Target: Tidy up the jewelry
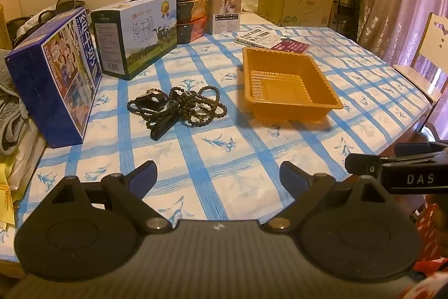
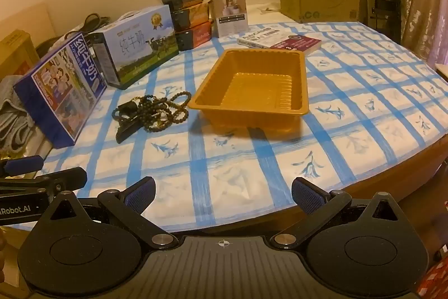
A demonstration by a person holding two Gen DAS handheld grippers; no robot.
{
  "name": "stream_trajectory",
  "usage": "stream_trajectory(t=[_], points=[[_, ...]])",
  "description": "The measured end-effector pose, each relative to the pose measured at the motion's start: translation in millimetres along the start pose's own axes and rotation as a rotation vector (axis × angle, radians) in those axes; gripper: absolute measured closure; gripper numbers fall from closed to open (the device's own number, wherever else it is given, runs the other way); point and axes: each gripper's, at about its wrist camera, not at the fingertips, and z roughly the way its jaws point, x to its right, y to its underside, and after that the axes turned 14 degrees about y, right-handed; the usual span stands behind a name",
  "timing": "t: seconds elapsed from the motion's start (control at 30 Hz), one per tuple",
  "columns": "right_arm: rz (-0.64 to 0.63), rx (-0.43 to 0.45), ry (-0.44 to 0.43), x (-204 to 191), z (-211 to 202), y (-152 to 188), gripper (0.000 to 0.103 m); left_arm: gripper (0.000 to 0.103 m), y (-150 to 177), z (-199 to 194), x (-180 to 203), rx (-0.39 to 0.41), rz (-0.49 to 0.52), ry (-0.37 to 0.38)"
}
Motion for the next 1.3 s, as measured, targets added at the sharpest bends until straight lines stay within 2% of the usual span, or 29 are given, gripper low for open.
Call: stream_trajectory(t=[1.3], points=[[-0.008, 0.012, 0.011, 4.7, -0.2, -4.8, 0.0, 0.01, -0.1, -0.4, -0.2, 0.002, -0.01, 0.007]])
